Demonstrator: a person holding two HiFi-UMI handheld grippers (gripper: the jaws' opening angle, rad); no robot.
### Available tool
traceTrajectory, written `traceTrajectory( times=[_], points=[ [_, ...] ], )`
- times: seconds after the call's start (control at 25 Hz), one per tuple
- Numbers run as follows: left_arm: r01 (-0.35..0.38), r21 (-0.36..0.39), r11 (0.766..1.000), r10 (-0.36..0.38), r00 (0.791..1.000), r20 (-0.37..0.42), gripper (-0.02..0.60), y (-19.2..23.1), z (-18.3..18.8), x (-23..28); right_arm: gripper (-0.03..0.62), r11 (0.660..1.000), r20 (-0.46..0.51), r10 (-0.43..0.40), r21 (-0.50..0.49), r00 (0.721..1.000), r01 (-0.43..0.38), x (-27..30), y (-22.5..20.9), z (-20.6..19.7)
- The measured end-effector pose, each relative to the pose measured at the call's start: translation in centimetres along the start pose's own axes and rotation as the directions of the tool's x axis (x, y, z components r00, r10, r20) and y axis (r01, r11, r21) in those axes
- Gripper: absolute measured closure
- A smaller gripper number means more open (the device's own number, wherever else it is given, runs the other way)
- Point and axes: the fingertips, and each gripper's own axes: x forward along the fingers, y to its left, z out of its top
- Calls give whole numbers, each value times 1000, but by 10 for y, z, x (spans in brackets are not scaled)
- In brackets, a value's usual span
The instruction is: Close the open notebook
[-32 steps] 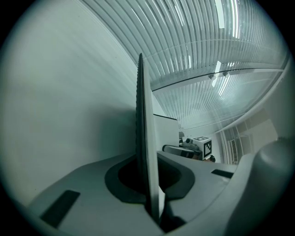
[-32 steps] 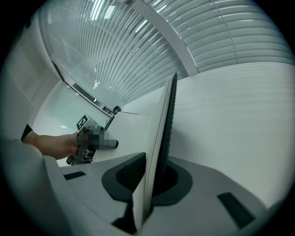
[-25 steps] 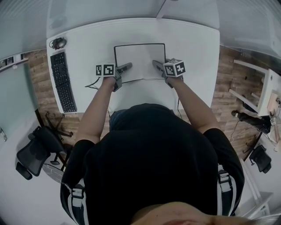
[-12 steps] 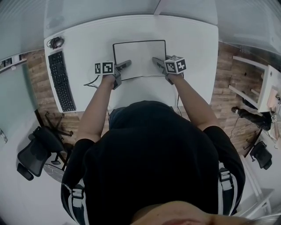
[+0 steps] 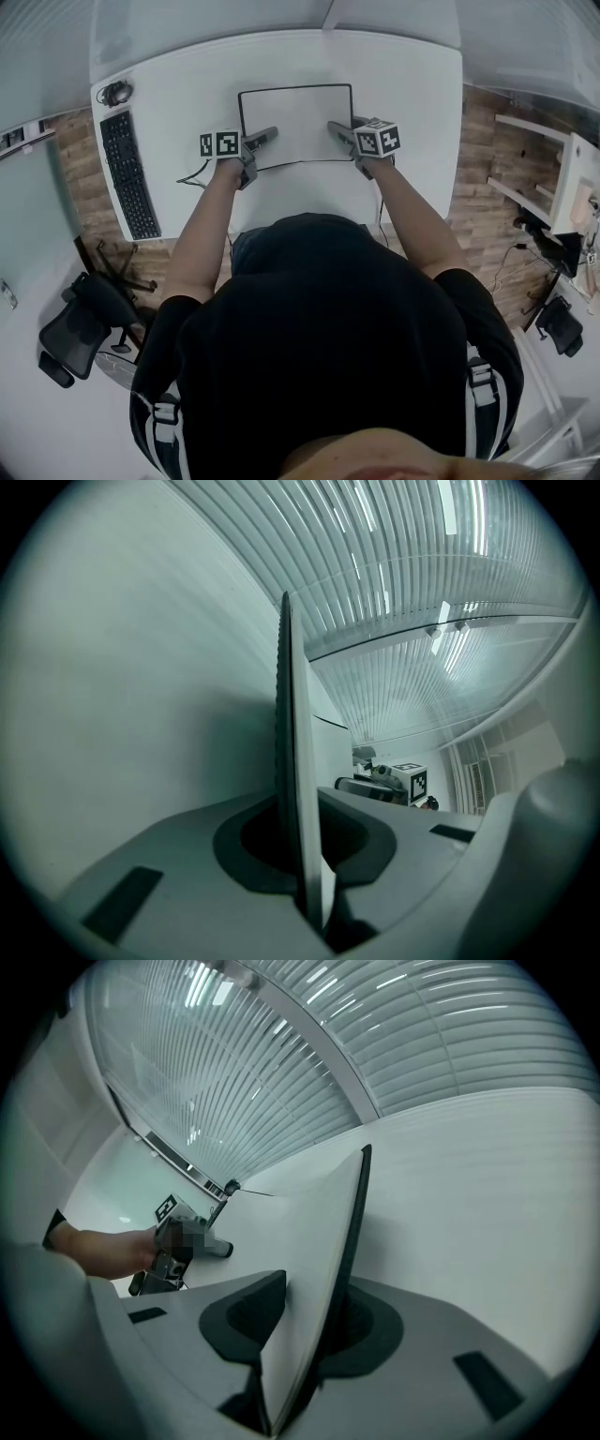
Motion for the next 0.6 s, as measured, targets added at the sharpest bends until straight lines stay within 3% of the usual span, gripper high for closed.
traceTrajectory(
  times=[0.6],
  points=[
    [-7,4,1000,7,1000,1,532,1,0,-3,456,998,24,-59,38,998,58,-22,-22,-10]
  ],
)
